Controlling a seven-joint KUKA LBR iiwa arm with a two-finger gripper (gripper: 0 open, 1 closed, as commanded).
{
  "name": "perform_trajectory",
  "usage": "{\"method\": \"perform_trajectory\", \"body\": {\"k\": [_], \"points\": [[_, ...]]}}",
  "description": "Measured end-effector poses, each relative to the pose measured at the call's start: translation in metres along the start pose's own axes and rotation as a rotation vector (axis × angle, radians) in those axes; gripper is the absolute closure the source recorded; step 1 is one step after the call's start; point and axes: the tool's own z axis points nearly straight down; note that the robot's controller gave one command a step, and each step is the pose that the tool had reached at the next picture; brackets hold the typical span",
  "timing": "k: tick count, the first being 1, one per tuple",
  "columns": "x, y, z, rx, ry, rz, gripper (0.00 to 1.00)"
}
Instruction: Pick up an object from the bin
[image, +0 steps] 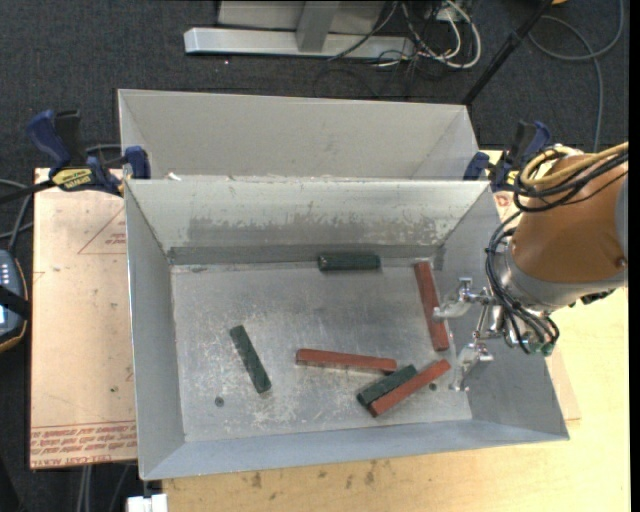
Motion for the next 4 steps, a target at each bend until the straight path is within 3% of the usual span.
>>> {"method": "perform_trajectory", "body": {"k": [1,2,3,4], "points": [[-0.002,0.000,-0.004,0.001,-0.008,-0.002,0.00],[-0.014,0.019,0.087,0.004,-0.007,-0.251,1.00],[-0.018,0.020,0.089,0.006,-0.029,-0.252,0.00],[-0.018,0.020,0.089,0.006,-0.028,-0.252,0.00]]}}
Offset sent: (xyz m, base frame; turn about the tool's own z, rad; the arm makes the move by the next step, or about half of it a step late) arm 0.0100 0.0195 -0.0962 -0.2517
